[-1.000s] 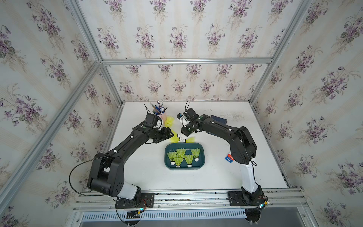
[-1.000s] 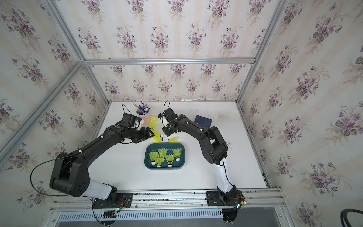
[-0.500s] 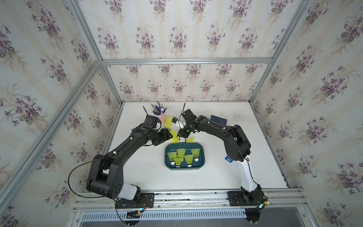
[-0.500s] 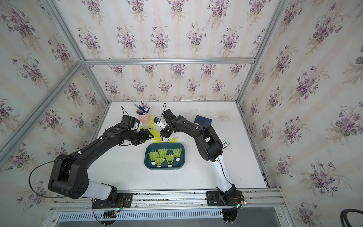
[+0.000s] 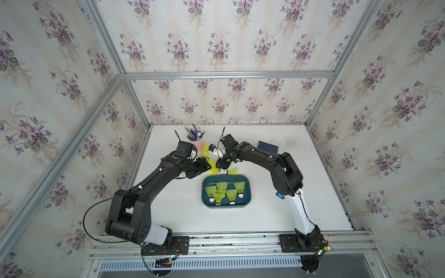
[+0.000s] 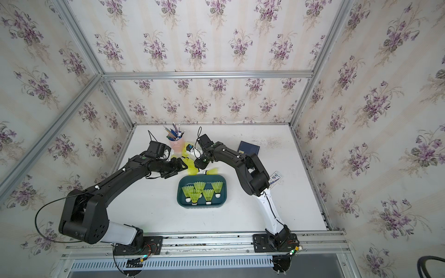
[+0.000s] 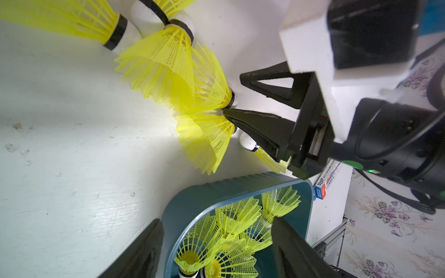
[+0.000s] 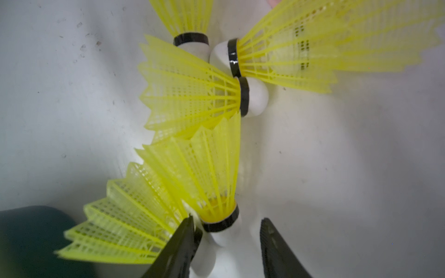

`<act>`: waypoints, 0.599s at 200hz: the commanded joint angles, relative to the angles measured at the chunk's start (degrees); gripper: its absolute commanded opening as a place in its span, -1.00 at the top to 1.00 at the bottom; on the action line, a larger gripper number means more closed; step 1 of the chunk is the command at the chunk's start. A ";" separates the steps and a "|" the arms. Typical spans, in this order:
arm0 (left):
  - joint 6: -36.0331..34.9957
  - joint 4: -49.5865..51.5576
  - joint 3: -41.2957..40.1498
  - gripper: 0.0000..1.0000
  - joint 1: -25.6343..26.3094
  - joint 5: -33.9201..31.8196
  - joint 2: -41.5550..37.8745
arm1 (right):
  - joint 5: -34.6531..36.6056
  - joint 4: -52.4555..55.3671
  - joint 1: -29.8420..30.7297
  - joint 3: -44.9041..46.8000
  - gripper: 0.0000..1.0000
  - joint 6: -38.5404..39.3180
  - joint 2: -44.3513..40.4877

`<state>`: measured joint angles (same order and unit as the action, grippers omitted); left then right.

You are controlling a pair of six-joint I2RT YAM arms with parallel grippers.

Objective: Put the shuttlecocks into the storage box
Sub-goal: Pick up the shuttlecock at the center of the board.

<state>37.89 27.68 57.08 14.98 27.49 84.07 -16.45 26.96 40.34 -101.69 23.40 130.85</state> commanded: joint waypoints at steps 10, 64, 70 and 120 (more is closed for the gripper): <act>-0.69 0.24 0.32 -0.49 -0.11 0.51 0.20 | 0.88 1.20 0.18 -0.73 0.07 -1.58 1.08; -0.48 0.18 0.14 -0.49 -0.04 0.63 -0.17 | 1.35 1.08 0.09 -2.08 0.12 -2.30 1.53; -0.45 0.18 0.14 -0.49 -0.07 0.64 -0.14 | 1.15 1.08 0.09 -2.27 0.12 -2.38 1.63; -0.58 0.40 0.14 -0.49 -0.04 0.64 -0.18 | 0.80 1.60 0.36 -2.76 0.10 -2.07 2.76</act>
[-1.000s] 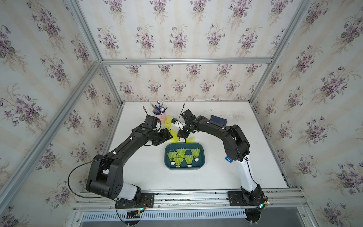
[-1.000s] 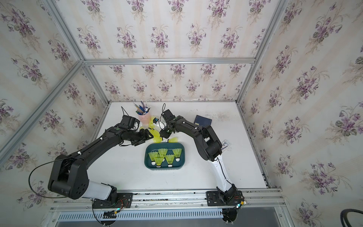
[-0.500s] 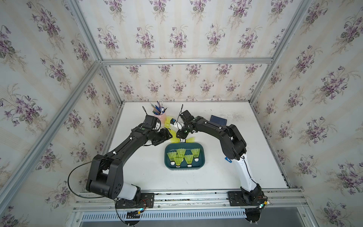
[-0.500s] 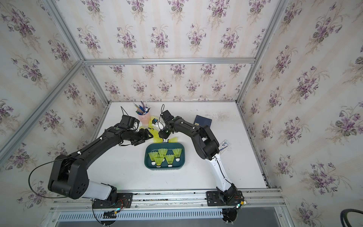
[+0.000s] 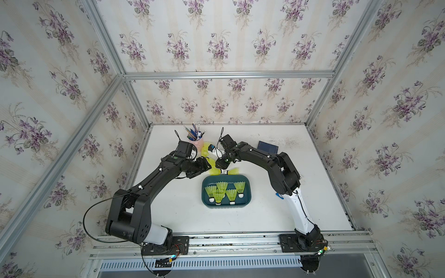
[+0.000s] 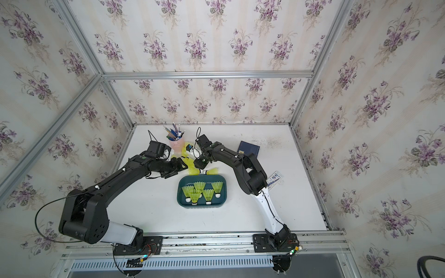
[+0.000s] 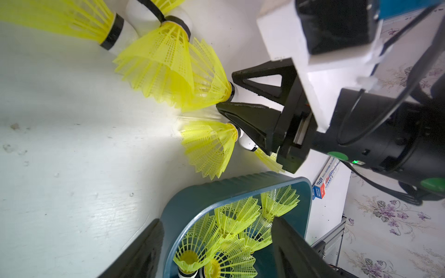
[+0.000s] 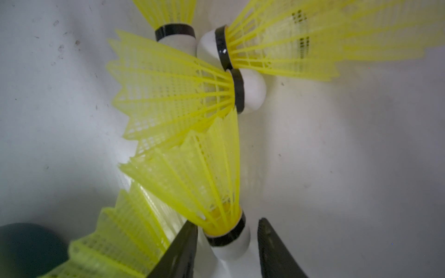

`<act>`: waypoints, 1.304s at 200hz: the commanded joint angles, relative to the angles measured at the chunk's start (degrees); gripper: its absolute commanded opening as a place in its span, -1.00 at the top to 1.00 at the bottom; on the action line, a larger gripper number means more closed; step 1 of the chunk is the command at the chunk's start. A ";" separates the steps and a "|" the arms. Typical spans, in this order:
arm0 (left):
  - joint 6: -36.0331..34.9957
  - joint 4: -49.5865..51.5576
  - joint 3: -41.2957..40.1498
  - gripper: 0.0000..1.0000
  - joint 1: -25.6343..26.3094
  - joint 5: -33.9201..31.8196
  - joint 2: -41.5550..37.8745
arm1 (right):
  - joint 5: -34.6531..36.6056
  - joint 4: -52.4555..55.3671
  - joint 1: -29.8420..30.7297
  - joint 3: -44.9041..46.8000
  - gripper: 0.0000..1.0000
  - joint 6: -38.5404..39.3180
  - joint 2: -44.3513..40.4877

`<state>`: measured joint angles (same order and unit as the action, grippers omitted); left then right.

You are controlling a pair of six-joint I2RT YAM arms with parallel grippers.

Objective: Put the shuttlecocks into the storage box
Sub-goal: Pick up the shuttlecock at the center of the board.

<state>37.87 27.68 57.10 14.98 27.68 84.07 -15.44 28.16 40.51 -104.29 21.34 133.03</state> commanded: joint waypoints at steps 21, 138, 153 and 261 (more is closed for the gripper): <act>-0.47 0.36 -0.03 -0.49 -0.05 0.51 -0.22 | 0.10 0.40 0.26 -0.21 0.11 -0.06 0.98; -0.34 0.03 -0.68 -0.49 -0.02 0.62 -0.27 | 3.20 1.10 0.82 2.97 0.56 1.31 -3.81; -0.34 -0.08 -0.68 -0.49 -0.03 0.62 -0.31 | 3.15 1.19 0.73 4.52 0.59 1.74 -5.49; -0.38 0.25 -1.20 -0.48 1.42 0.38 -2.43 | 2.60 -0.32 -0.07 16.93 0.68 -3.70 -18.46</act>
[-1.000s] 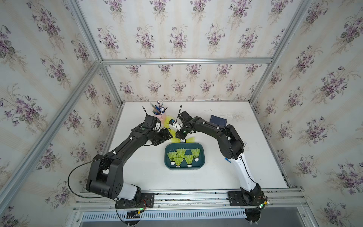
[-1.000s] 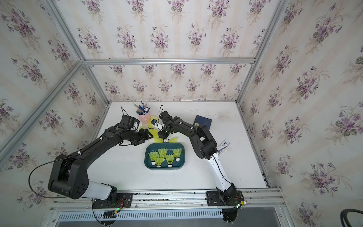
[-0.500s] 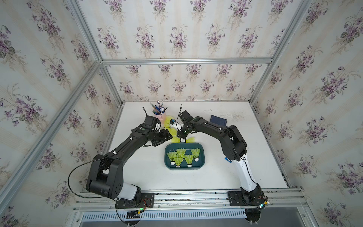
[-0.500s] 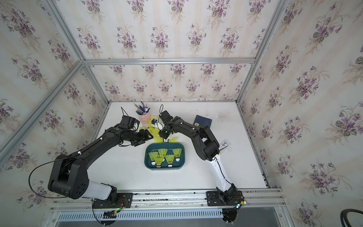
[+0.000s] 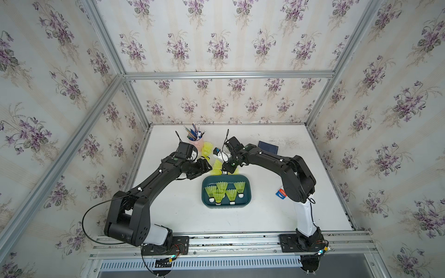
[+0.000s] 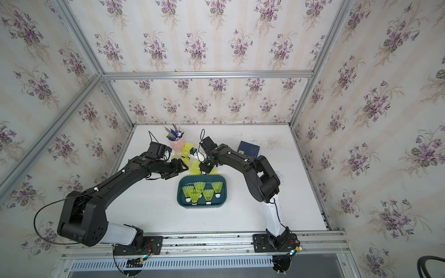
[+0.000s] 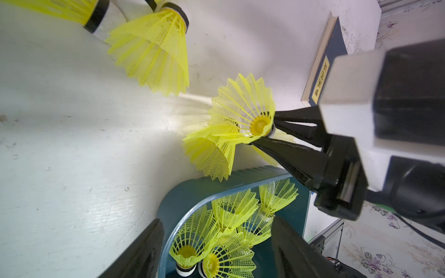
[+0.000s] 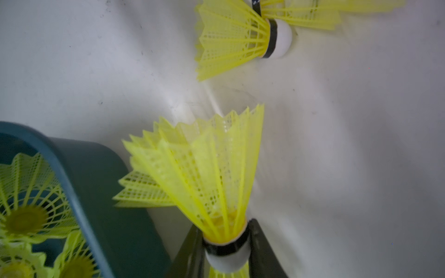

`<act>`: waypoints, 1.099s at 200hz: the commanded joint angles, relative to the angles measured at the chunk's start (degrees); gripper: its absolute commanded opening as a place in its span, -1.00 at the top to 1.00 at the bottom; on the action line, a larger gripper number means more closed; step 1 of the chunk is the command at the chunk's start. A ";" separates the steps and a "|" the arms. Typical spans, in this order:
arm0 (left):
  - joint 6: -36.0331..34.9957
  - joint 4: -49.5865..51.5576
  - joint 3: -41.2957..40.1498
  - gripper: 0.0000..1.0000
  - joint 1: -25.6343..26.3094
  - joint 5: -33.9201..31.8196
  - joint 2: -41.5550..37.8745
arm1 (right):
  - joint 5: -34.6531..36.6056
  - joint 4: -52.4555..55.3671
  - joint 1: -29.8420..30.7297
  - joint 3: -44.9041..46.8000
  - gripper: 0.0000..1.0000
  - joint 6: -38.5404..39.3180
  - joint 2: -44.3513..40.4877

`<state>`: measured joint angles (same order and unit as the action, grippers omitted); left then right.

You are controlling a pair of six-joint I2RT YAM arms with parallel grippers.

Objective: Put the shuttlecocks into the storage box
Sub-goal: Pick up the shuttlecock at the center of the board, then place the shuttlecock in the storage box.

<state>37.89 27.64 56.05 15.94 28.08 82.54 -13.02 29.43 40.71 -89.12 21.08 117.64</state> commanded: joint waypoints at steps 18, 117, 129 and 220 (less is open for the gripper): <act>-0.78 0.72 -0.15 -0.48 1.14 -0.12 -1.11 | 0.59 -1.57 -0.28 3.00 0.68 -6.08 -5.16; -5.03 5.96 -0.68 -0.48 5.18 -1.44 -8.14 | -0.25 -2.33 0.07 12.32 0.67 -27.90 -18.99; -5.68 6.75 -0.83 -0.48 5.88 -1.58 -8.89 | -0.73 -2.60 0.24 13.63 0.67 -30.86 -20.72; -8.88 14.23 -3.42 -0.47 11.13 -4.13 -18.20 | 0.65 -10.22 9.10 23.52 0.68 -59.83 -26.65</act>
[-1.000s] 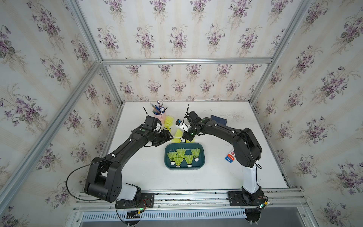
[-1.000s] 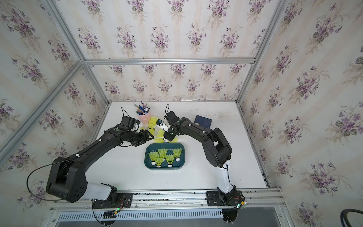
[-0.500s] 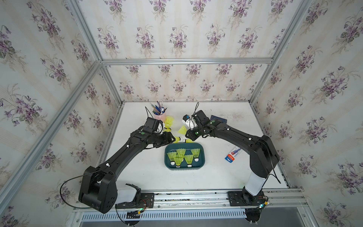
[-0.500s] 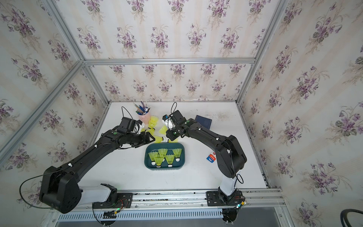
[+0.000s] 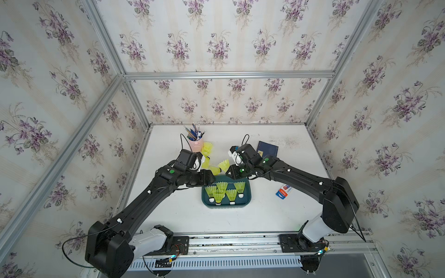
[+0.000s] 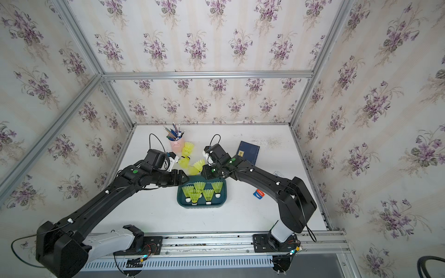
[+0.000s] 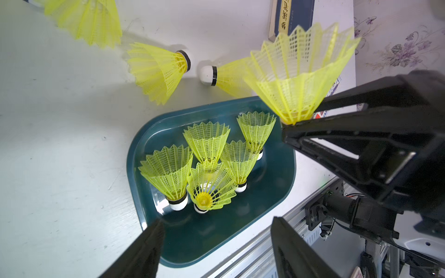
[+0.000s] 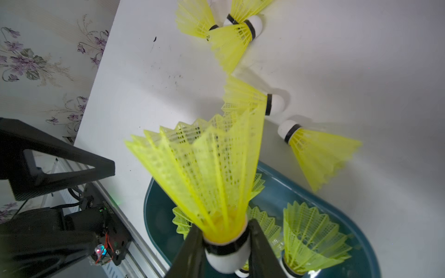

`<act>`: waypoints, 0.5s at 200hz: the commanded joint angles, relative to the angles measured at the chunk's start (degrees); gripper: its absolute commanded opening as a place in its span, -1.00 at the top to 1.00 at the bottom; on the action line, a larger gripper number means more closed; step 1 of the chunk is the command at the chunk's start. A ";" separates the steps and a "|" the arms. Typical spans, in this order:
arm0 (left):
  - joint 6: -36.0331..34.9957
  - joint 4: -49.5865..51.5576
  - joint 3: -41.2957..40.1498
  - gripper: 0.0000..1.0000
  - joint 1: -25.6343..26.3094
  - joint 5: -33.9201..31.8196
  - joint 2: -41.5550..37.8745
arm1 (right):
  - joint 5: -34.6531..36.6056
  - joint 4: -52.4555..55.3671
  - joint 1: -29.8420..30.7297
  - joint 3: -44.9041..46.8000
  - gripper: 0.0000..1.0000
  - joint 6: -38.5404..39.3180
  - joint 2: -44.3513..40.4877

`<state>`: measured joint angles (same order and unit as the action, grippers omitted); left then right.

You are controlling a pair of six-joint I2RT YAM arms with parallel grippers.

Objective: Put the shuttlecocks into the storage box
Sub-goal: Place the shuttlecock in the storage box.

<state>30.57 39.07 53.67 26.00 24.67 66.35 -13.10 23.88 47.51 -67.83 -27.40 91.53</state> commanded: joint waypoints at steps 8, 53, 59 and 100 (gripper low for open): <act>-1.71 3.30 -1.49 -0.47 1.65 -0.80 -2.92 | 0.93 -5.98 3.16 2.78 0.68 -13.60 -0.54; -1.01 5.61 -4.55 -0.47 3.49 -2.21 -7.80 | 0.69 -8.77 6.05 4.71 0.68 -20.62 1.09; -0.82 5.72 -4.95 -0.47 3.64 -2.32 -8.26 | 0.63 -8.64 6.26 4.64 0.68 -21.04 1.34; -0.32 5.52 -6.85 -0.47 4.33 -2.30 -9.66 | 0.61 -8.20 7.85 3.49 0.66 -21.95 3.10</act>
<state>30.02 44.40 47.44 30.04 22.85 57.04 -12.88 16.53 54.61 -63.31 -47.42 93.65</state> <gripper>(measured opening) 0.734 0.282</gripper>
